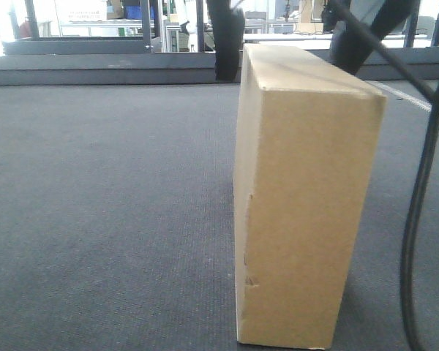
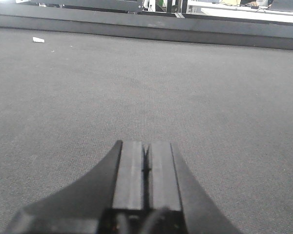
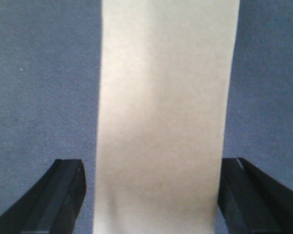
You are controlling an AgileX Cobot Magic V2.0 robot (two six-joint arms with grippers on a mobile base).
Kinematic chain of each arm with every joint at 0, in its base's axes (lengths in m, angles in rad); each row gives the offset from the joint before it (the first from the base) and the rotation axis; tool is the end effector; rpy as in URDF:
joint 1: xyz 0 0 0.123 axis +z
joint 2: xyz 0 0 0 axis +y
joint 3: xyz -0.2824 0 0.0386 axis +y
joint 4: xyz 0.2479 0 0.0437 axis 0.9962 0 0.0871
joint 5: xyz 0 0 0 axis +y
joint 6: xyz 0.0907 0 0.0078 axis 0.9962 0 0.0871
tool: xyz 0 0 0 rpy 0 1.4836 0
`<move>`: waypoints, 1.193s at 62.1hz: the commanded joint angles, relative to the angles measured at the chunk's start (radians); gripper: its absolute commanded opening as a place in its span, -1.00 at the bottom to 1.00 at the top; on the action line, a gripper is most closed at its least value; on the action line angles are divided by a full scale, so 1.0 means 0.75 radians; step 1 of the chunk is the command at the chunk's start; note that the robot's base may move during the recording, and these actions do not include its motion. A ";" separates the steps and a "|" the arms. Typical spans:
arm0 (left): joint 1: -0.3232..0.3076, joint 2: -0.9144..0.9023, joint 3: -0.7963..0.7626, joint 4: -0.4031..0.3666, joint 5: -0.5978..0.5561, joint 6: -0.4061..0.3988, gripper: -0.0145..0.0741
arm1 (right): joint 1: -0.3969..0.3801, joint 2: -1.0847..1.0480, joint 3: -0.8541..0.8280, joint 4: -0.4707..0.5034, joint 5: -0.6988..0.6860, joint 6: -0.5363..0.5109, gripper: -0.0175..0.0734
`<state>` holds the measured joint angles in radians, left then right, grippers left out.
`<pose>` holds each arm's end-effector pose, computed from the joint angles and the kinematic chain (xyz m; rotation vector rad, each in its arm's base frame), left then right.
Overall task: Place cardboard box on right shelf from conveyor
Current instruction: 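Close the right gripper on the box and lift it off the conveyor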
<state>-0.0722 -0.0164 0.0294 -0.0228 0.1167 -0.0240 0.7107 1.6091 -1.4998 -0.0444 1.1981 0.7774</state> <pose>0.0562 -0.0043 0.1934 0.0227 1.6139 -0.0940 0.2539 0.2135 0.3347 0.0821 2.8382 0.2944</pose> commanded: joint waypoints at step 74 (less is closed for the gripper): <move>0.002 -0.010 0.014 0.002 -0.115 -0.006 -0.94 | -0.249 -0.359 0.055 0.043 -0.272 -0.588 -0.50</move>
<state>-0.0722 -0.0164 0.0294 -0.0228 0.1167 -0.0240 0.5830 1.4408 -1.4755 -0.0179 1.1136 0.4551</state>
